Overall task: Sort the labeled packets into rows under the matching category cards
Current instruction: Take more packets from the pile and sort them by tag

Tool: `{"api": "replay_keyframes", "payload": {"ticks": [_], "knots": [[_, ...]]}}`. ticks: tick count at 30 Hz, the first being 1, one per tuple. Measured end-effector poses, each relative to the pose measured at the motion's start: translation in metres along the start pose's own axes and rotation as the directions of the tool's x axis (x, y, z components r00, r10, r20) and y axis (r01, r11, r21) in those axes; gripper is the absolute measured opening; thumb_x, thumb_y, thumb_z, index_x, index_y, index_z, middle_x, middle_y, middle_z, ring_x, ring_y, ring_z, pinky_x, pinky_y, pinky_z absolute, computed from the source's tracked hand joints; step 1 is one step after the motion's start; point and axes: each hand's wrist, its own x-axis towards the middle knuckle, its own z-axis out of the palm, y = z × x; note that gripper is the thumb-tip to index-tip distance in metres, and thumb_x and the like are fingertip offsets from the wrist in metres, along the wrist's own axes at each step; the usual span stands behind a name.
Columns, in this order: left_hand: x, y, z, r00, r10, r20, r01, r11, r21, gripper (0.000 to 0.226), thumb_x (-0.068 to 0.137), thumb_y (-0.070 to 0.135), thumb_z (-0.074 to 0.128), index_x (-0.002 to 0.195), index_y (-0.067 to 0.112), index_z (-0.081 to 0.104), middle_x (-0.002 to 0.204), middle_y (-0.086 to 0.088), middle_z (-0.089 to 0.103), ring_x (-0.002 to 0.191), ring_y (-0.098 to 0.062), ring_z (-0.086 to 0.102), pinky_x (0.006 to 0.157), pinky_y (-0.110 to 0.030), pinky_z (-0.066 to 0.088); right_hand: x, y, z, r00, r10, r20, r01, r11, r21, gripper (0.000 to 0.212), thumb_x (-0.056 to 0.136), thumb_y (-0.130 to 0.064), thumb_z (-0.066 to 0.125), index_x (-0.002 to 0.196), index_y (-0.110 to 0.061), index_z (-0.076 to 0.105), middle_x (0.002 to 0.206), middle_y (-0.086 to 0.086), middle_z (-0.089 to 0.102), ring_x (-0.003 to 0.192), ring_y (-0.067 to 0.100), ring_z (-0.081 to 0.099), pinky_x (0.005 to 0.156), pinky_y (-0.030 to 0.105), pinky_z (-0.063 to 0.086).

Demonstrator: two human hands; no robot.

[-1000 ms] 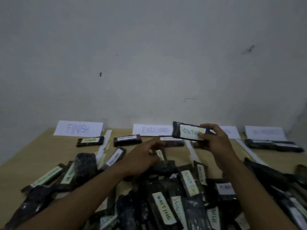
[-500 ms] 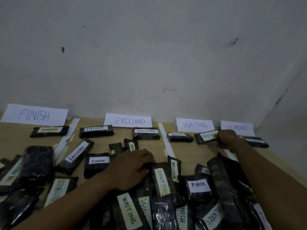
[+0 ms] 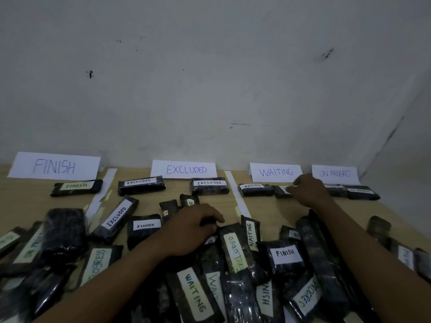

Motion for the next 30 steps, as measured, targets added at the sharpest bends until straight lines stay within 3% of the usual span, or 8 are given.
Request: {"api": "replay_keyframes", "payload": {"ticks": [6, 9, 12, 15, 18, 24, 27, 30], "knots": [[-0.009, 0.013, -0.024, 0.992, -0.054, -0.113, 0.046, 0.997, -0.064, 0.021, 0.089, 0.008, 0.059, 0.088, 0.026, 0.071, 0.098, 0.013, 0.067, 0.082, 0.007, 0.058, 0.071, -0.013, 0.042, -0.094, -0.073, 0.0, 0.959, -0.272, 0.074, 0.254, 0.948, 0.192, 0.02, 0.085, -0.036, 0.068, 0.099, -0.024, 0.063, 0.091, -0.004, 0.062, 0.08, 0.011, 0.055, 0.065, 0.025, 0.04], [-0.024, 0.005, -0.046, 0.974, -0.099, -0.202, 0.103, 0.995, 0.008, 0.026, 0.085, 0.003, 0.059, 0.084, 0.027, 0.07, 0.094, 0.014, 0.067, 0.087, 0.004, 0.059, 0.069, -0.006, 0.04, -0.137, -0.102, 0.01, 0.897, -0.422, 0.128, 0.348, 0.856, 0.383, 0.017, 0.085, -0.033, 0.069, 0.1, -0.029, 0.063, 0.086, -0.012, 0.063, 0.075, 0.002, 0.057, 0.064, 0.019, 0.041], [-0.043, -0.013, -0.07, 0.936, -0.207, -0.285, 0.244, 0.964, 0.102, 0.02, 0.084, 0.008, 0.061, 0.092, 0.025, 0.067, 0.104, 0.008, 0.064, 0.099, -0.008, 0.056, 0.077, -0.017, 0.041, -0.165, -0.118, 0.028, 0.844, -0.513, 0.158, 0.406, 0.803, 0.437, 0.021, 0.085, -0.037, 0.067, 0.106, -0.033, 0.063, 0.094, -0.017, 0.063, 0.086, 0.0, 0.058, 0.075, 0.021, 0.045], [-0.06, -0.033, -0.089, 0.917, -0.353, -0.188, 0.391, 0.891, 0.231, 0.027, 0.084, 0.022, 0.063, 0.11, 0.028, 0.062, 0.12, 0.006, 0.061, 0.106, -0.009, 0.055, 0.09, -0.028, 0.046, -0.177, -0.121, 0.047, 0.788, -0.592, 0.171, 0.512, 0.783, 0.353, 0.029, 0.086, -0.042, 0.064, 0.114, -0.033, 0.063, 0.101, -0.017, 0.057, 0.097, 0.006, 0.052, 0.083, 0.024, 0.043], [-0.071, -0.037, -0.096, 0.919, -0.393, -0.036, 0.386, 0.877, 0.285, 0.042, 0.082, 0.032, 0.068, 0.123, 0.03, 0.058, 0.125, 0.006, 0.061, 0.107, -0.009, 0.058, 0.093, -0.027, 0.047, -0.179, -0.116, 0.059, 0.785, -0.607, 0.125, 0.547, 0.774, 0.32, 0.027, 0.086, -0.043, 0.062, 0.112, -0.034, 0.063, 0.104, -0.015, 0.055, 0.102, 0.009, 0.049, 0.086, 0.029, 0.043], [-0.084, -0.033, -0.094, 0.948, -0.297, -0.117, 0.305, 0.95, 0.059, 0.05, 0.067, 0.019, 0.086, 0.108, 0.034, 0.063, 0.112, 0.009, 0.062, 0.095, -0.008, 0.062, 0.078, -0.024, 0.054, -0.182, -0.112, 0.067, 0.79, -0.609, 0.07, 0.56, 0.764, 0.32, 0.022, 0.086, -0.036, 0.065, 0.108, -0.036, 0.064, 0.107, -0.016, 0.055, 0.104, 0.009, 0.048, 0.089, 0.031, 0.043], [-0.092, -0.034, -0.094, 0.932, -0.318, -0.173, 0.277, 0.934, -0.228, 0.04, 0.072, 0.008, 0.081, 0.102, 0.03, 0.066, 0.109, 0.003, 0.066, 0.091, -0.019, 0.068, 0.068, -0.034, 0.059, -0.182, -0.112, 0.067, 0.796, -0.601, 0.076, 0.548, 0.768, 0.332, 0.021, 0.086, -0.034, 0.065, 0.107, -0.036, 0.064, 0.107, -0.017, 0.055, 0.104, 0.008, 0.047, 0.089, 0.032, 0.043], [-0.098, -0.029, -0.094, 0.911, -0.349, -0.218, 0.242, 0.883, -0.401, 0.024, 0.087, 0.009, 0.067, 0.104, 0.026, 0.068, 0.107, 0.0, 0.067, 0.085, -0.011, 0.069, 0.067, -0.023, 0.054, -0.184, -0.112, 0.065, 0.796, -0.6, 0.076, 0.547, 0.768, 0.334, 0.021, 0.086, -0.034, 0.065, 0.107, -0.036, 0.064, 0.107, -0.018, 0.055, 0.103, 0.008, 0.048, 0.089, 0.032, 0.043]]}}
